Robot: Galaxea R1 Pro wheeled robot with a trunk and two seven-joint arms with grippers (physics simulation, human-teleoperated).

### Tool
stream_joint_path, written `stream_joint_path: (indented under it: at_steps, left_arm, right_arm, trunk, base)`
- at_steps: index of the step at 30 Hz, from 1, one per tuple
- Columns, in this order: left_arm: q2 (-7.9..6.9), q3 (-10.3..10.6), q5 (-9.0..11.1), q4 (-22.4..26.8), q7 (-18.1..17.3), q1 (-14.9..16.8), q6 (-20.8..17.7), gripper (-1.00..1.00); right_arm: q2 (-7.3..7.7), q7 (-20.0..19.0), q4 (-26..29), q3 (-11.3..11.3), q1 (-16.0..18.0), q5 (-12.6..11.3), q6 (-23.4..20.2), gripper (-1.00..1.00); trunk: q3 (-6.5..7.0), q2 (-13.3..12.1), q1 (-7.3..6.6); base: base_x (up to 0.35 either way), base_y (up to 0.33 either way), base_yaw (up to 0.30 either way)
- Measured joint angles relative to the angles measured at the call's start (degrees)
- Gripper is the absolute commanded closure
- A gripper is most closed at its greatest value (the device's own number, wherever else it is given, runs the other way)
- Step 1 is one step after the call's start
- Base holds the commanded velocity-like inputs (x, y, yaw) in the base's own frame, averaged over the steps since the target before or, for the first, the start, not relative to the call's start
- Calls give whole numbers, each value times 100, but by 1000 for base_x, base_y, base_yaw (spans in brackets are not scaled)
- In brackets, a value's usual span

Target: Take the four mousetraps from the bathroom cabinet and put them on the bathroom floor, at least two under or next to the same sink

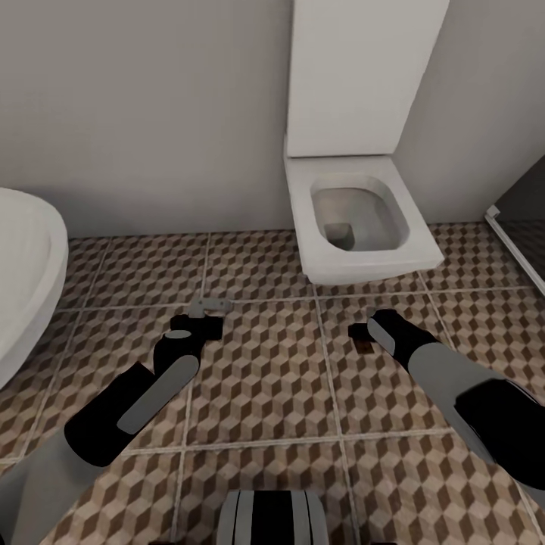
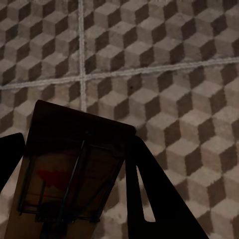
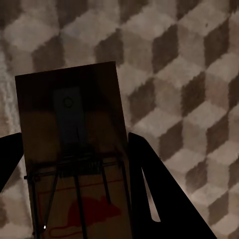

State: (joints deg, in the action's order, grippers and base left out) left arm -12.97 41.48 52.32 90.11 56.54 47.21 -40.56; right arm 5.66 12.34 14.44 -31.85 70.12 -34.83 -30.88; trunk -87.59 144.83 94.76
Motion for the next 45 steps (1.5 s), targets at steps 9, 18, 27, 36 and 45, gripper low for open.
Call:
stream_joint_path:
  at_steps: [9,18,27,36,45]
  left_arm:
    - [0,-11,0,0,0,0,-1,100]
    - [0,0,-1,0,7,0,0,100]
    - [0,5,-2,0,8,0,6,100]
    - [0,7,-3,0,11,0,9,100]
    - [0,12,-7,0,16,0,9,100]
  right_arm:
    - [0,0,-1,2,0,0,0,100]
    - [0,0,-16,0,0,0,5,100]
    - [8,1,-40,-4,0,-1,8,100]
    - [14,1,-52,0,0,-2,9,100]
    - [9,1,-53,1,0,0,9,100]
  trunk:
    - [0,0,0]
    - [0,0,1]
    - [0,0,1]
    - [0,0,1]
    - [0,0,1]
  base:
    - [99,36,0]
    - [122,42,0]
    - [12,4,0]
    - [1,0,0]
    - [0,0,0]
